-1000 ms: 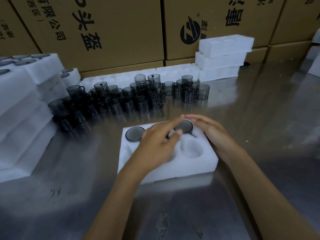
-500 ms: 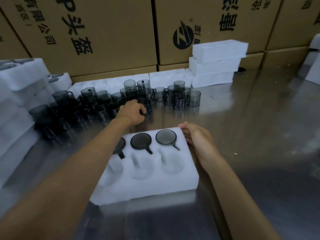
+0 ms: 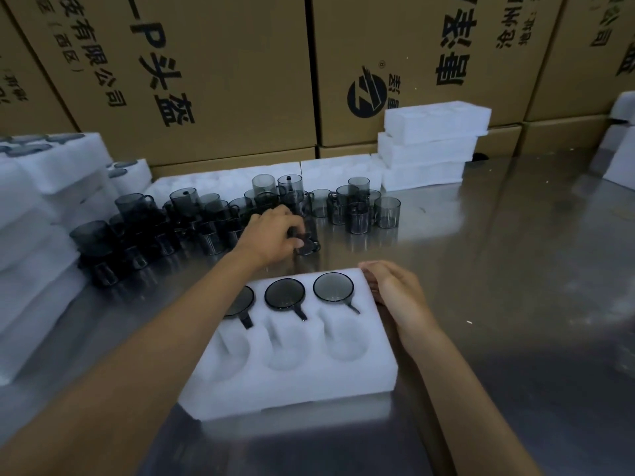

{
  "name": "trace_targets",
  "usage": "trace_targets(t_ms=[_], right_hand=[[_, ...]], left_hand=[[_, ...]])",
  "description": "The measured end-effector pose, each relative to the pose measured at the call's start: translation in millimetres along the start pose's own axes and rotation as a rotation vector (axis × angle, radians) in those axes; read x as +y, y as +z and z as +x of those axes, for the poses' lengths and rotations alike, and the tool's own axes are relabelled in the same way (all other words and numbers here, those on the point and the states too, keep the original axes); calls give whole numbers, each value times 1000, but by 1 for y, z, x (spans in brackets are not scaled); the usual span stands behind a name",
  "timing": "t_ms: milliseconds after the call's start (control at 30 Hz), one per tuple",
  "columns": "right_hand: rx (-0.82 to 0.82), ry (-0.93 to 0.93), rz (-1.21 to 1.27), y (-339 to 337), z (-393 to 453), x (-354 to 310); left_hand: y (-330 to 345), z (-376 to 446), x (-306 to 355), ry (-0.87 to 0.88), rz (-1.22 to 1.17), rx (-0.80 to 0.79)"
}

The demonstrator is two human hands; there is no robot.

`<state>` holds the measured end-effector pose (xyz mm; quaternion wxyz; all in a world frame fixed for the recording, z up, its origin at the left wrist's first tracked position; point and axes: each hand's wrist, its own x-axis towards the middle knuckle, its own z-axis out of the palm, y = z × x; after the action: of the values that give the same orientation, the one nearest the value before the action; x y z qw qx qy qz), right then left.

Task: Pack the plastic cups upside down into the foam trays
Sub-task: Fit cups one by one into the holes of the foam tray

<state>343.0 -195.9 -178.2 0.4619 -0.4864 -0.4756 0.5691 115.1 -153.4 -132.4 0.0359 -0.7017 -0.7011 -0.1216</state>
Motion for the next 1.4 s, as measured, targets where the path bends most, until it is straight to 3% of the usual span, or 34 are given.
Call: trace_targets(t_ms=[133, 233, 333, 400, 500, 733, 1000, 1133, 1400], right_hand=[[49, -347, -98, 3, -13, -15], [-69, -419, -69, 3, -27, -23], [-260, -428, -72, 1, -40, -30], [-354, -420, -65, 1, -47, -34], [-414, -431, -121, 4, -54, -37], [-380, -597, -307, 22, -63, -35], [-289, -763, -556, 41, -72, -22], [-214, -762, -534, 44, -73, -20], [-218, -796, -628, 24, -71, -39]], left_hand=[[-24, -35, 17, 137, -317, 201], [-44, -74, 34, 285, -550, 263], [-54, -108, 43, 370, -567, 240], [-56, -122, 42, 331, -612, 243], [-54, -134, 38, 224, -883, 225], [-31, -150, 33, 82, -1483, 206], [-24, -159, 29, -38, -1373, 350], [-26, -163, 28, -154, -1500, 327], [-36, -170, 44, -71, -1388, 233]])
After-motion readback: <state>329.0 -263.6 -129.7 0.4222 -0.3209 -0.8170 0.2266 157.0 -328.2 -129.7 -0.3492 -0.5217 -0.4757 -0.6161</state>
